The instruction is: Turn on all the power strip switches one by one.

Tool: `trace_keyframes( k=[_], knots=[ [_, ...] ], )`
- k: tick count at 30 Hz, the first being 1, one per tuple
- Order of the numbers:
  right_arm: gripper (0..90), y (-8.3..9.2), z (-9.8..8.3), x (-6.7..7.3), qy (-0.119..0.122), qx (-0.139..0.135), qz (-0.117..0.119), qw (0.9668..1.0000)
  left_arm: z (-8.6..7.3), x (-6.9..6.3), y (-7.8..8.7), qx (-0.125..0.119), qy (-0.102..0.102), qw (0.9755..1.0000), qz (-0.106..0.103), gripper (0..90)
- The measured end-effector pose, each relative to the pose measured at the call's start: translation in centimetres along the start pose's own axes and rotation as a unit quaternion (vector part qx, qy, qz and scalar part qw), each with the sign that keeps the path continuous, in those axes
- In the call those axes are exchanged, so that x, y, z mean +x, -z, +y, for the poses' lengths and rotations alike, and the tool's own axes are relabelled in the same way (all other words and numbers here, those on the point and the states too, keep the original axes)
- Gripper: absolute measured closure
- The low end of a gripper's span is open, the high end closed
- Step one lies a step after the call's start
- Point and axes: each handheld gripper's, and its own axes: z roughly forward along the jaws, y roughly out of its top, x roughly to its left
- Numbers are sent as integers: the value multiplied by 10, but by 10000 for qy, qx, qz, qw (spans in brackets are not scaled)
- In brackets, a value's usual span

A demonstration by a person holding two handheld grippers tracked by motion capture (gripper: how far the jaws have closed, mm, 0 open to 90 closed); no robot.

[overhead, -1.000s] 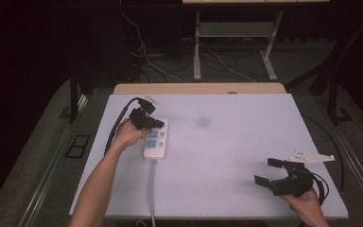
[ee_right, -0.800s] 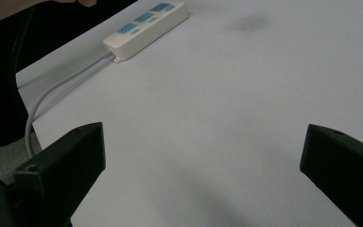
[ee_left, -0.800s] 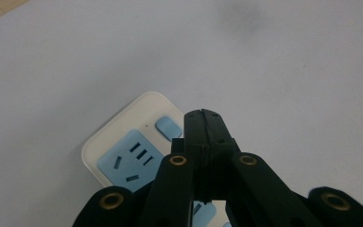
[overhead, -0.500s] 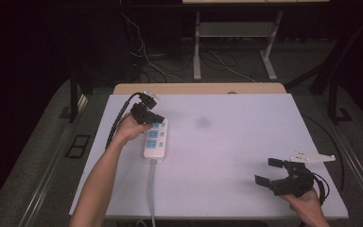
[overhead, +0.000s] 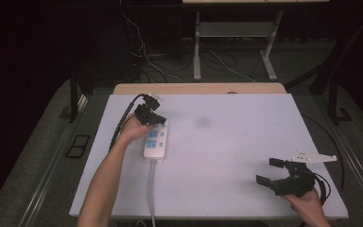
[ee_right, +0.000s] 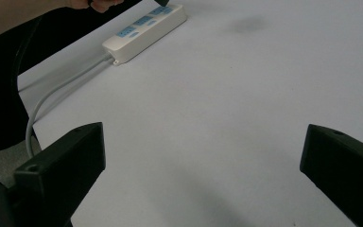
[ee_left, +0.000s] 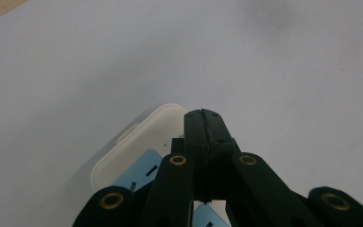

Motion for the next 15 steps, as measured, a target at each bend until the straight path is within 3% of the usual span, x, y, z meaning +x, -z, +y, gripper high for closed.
trace_keyframes(
  k=[15],
  knots=[
    [7, -1, 0, 0, 8, 32, -4, 10000, -2, 2, -6, 26, 109, 9999, 5, 896]
  ],
)
